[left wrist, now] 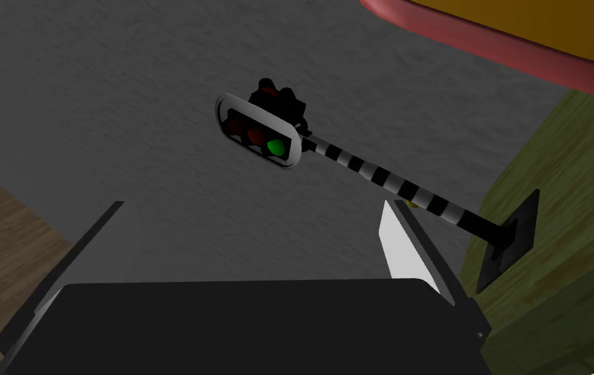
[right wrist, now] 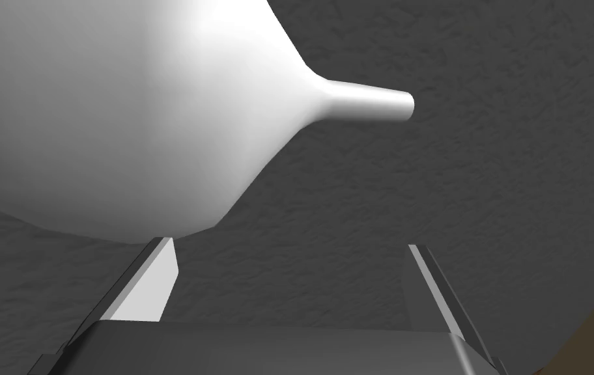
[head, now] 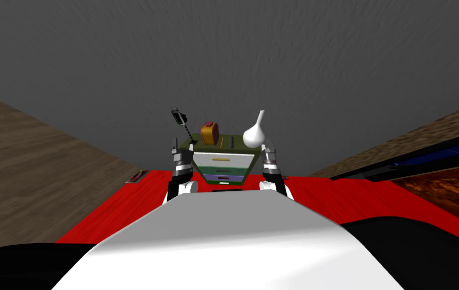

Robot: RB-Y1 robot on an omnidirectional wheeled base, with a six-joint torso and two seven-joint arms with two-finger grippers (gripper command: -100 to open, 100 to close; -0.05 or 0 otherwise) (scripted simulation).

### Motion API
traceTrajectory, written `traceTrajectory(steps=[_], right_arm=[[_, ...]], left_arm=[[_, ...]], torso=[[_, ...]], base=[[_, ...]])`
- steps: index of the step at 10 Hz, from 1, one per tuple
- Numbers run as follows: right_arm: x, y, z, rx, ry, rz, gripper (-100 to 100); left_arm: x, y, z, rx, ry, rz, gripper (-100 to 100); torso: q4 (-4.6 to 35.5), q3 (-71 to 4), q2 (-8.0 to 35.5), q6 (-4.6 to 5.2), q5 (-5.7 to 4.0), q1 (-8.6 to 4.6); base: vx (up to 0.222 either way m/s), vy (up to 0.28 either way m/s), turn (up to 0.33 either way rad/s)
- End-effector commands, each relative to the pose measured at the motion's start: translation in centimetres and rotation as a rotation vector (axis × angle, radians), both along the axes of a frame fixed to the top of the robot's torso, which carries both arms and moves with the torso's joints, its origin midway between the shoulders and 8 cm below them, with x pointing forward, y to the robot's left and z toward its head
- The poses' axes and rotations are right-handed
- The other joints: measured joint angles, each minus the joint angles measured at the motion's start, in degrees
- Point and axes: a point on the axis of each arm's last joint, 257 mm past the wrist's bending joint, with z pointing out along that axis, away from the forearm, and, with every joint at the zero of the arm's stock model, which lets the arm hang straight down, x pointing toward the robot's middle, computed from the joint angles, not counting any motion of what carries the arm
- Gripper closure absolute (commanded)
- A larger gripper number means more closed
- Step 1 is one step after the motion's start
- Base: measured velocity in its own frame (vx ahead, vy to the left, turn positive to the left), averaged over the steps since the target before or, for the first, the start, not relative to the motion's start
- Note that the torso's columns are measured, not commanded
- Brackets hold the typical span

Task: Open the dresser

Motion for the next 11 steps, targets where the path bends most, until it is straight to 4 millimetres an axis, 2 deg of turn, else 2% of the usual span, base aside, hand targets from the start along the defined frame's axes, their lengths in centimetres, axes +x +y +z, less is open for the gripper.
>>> traceTrajectory(steps=[1,9,10,11], right_arm=[[0.0,0.0,0.0,0.0,0.0,0.0,0],[-0.01,0.0,0.02,0.0,0.0,0.0,0],[-0.01,0.0,0.02,0.0,0.0,0.0,0],[0.0,0.0,0.0,0.0,0.0,0.0,0]], left_arm=[[0.0,0.0,0.0,0.0,0.0,0.0,0],[-0.01,0.0,0.02,0.0,0.0,0.0,0],[0.11,-0.35,-0.17,0.036,0.012,-0.02,-100],[0.22,-0.6,-0.35,0.061,0.023,-0.034,-100]], torso=[[2.3,-4.7,2.3,0.0,0.0,0.0],[35.4,-70.7,35.4,0.0,0.0,0.0],[39.6,-79.2,39.6,0.0,0.0,0.0],[41.5,-83.1,41.6,0.0,0.0,0.01]], base=[[0.0,0.0,0.0],[0.0,0.0,0.0],[0.0,0.0,0.0],[-0.003,-0.006,-0.008]])
